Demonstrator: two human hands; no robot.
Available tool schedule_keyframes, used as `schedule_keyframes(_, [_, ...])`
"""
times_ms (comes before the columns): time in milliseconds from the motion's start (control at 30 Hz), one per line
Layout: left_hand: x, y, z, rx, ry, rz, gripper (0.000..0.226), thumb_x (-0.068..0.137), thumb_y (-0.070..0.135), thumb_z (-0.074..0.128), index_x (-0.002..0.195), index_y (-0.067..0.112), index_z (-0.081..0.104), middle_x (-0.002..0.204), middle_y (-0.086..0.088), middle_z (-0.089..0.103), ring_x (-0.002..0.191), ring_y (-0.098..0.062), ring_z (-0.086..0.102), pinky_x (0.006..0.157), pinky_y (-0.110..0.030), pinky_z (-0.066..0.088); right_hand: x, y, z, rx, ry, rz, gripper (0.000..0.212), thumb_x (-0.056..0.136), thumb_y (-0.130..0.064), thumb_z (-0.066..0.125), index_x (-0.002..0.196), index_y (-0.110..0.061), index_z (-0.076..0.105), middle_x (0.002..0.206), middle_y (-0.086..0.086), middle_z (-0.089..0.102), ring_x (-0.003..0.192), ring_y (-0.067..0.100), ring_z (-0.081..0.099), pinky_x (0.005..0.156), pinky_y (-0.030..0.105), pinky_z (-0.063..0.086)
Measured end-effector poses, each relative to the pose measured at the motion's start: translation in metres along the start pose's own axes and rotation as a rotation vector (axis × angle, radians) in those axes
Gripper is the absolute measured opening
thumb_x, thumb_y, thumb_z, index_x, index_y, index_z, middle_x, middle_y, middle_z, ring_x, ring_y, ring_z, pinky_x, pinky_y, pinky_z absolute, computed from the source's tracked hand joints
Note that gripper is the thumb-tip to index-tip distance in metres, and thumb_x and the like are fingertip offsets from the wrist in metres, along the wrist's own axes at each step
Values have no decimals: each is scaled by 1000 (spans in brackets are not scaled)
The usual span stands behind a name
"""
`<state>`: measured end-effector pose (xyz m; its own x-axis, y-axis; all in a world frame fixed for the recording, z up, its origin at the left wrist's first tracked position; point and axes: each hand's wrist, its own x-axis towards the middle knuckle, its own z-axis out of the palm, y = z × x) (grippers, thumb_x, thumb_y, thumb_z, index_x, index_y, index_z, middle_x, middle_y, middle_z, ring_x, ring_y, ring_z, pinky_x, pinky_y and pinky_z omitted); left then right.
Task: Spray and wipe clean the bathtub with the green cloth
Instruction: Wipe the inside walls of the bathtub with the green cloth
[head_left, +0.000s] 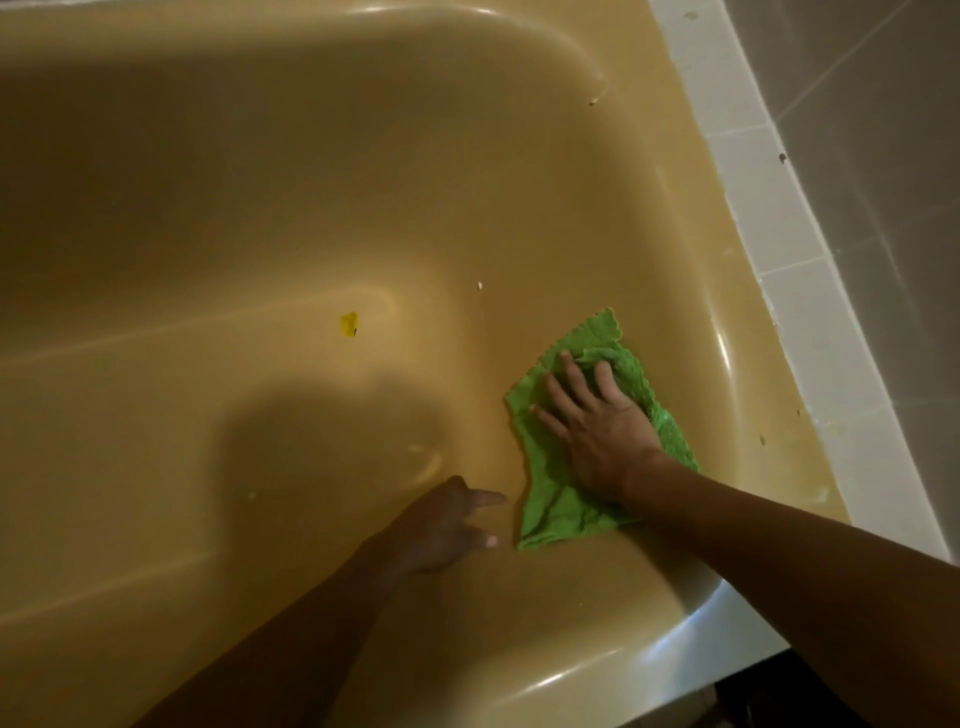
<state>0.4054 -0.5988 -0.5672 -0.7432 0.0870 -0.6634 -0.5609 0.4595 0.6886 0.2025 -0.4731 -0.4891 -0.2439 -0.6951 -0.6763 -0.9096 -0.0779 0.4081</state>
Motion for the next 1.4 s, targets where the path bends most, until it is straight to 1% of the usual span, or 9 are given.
schedule_keyframes(233, [-62, -62, -4, 9, -57, -113, 137, 45, 113, 21, 157, 36, 39, 156, -3, 42, 146, -18, 39, 115, -21, 25, 1, -9, 1, -27, -74, -20, 85, 91, -80, 0, 162, -33, 5, 168, 12, -14, 147, 48, -29, 107, 75, -21])
schedule_keyframes(333, [-85, -67, -2, -28, -94, -179, 127, 55, 110, 24, 157, 37, 37, 166, -1, 34, 153, -15, 30, 121, -25, 20, -4, -18, -2, -3, -131, -46, 85, 90, -81, -1, 162, -37, 9, 169, 9, -13, 148, 47, -29, 106, 75, -22])
schedule_keyframes(433, [-108, -65, 0, -71, -158, -254, 66, 99, 70, 38, 157, 37, 39, 167, 7, 33, 153, -11, 29, 120, -24, 20, -13, -28, -5, 100, -199, -108, 77, 93, -76, 2, 159, -41, 20, 170, 4, -11, 149, 44, -28, 104, 76, -23])
schedule_keyframes(500, [-121, -69, -1, -95, -187, -266, 56, 105, 59, 36, 157, 38, 38, 166, 11, 32, 152, -10, 30, 118, -23, 21, -20, -32, -8, 197, -229, -176, 67, 99, -68, 7, 157, -43, 27, 171, 0, -6, 152, 37, -24, 103, 78, -22])
schedule_keyframes(733, [-133, -90, -7, -162, -246, -238, 136, 38, 116, 20, 154, 47, 39, 162, 22, 33, 150, -3, 30, 124, -28, 19, -21, -34, -14, 253, -278, -217, 65, 100, -68, 5, 156, -45, 29, 170, -8, 14, 158, 25, -8, 106, 75, -25])
schedule_keyframes(933, [-117, -97, -3, -123, -309, -214, 94, 76, 91, 31, 157, 43, 35, 166, 22, 25, 140, 9, 21, 121, -23, 12, 11, -46, -7, 137, -320, -204, 94, 80, -90, -8, 159, -46, 17, 171, -7, 0, 155, 30, -20, 99, 77, -26])
schedule_keyframes(1100, [-88, -125, -3, -43, -387, -232, 122, 57, 108, 28, 161, 46, 23, 171, 16, 13, 148, 5, 11, 126, -29, 6, 57, -62, 9, 14, -212, -176, 91, 83, -90, -2, 161, -43, 9, 171, -4, -7, 152, 35, -26, 99, 80, -23])
schedule_keyframes(1267, [-45, -165, -7, 115, -305, -350, 151, 29, 117, 17, 162, 47, -2, 172, 1, -19, 160, -33, -6, 128, -55, 8, 115, -65, 24, -70, -55, -117, 89, 86, -88, 7, 161, -40, 1, 170, 1, -13, 152, 40, -24, 101, 83, -17])
schedule_keyframes(1400, [-16, -204, -9, 341, -5, -440, 103, 85, 89, 39, 157, 48, -20, 164, 5, -38, 158, -35, -18, 116, -76, 15, 162, -86, 29, -2, 19, -43, 88, 89, -85, 8, 161, -37, -10, 167, 7, -22, 150, 45, -25, 103, 83, -15])
